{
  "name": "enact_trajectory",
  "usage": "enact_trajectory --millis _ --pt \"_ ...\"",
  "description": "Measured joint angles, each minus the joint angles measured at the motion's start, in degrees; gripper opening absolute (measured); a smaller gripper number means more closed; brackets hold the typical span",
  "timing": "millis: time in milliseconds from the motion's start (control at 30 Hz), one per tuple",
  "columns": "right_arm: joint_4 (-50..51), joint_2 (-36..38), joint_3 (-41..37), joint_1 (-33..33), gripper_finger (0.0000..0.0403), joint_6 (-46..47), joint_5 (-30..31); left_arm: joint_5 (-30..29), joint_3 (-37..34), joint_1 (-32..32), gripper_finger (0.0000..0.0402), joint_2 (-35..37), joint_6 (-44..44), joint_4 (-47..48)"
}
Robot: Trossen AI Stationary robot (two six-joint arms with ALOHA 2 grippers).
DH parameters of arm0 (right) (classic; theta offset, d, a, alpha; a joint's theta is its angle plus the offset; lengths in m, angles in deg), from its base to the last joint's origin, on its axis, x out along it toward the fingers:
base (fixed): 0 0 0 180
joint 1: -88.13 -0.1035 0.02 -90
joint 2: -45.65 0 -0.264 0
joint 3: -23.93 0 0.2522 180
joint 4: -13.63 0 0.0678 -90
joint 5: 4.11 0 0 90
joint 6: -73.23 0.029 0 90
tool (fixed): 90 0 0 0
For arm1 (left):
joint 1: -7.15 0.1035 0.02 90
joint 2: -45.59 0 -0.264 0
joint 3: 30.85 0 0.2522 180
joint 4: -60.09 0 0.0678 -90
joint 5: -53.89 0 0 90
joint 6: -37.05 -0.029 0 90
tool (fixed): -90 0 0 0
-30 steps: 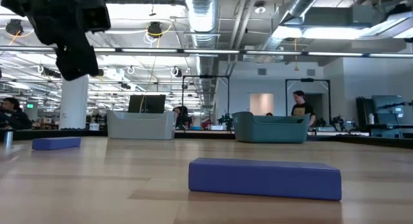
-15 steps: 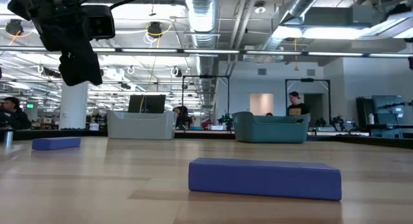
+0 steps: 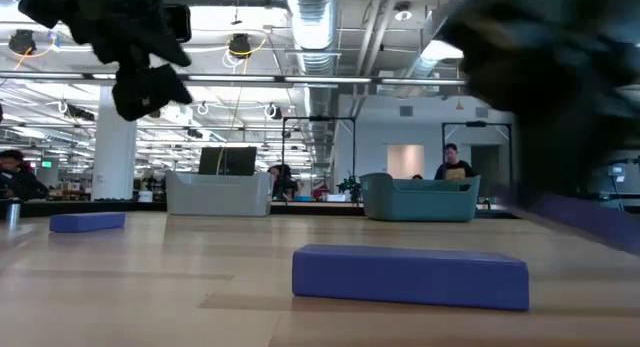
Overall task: Sort & place blocks by color
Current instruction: Put the bottom right violet block into the transparent bin
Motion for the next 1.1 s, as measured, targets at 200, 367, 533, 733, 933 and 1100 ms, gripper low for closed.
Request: enact_trajectory --millis 200,367,533,733,933,1100 --pt "-20.6 1.8 1.2 10.0 0.0086 -21.4 7.8 -4.1 0.0 0.0 0.0197 0.0 -4.1 -7.8" --pt "-44.0 1.8 1.2 18.0 0.0087 -41.3 6.8 -2.7 0.0 0.0 0.0197 0.0 -5.8 -13.1" --pt "-63.7 1.8 1.2 23.3 0.0094 -53.4 -3.1 5.3 0.0 0.0 0.0197 0.0 -9.3 -17.5" --pt "-71.8 1.8 1.2 27.0 0.0097 -55.1 -9.5 1.7 0.0 0.0 0.0197 0.0 -10.1 -24.4" --pt "-69.2 1.8 1.2 28.7 0.0097 -55.1 -9.7 -7.2 0.0 0.0 0.0198 0.0 -10.9 -28.5" --pt "-67.3 1.8 1.2 29.7 0.0097 -58.1 -9.0 -8.9 0.0 0.5 0.0207 -0.9 -10.2 -28.2"
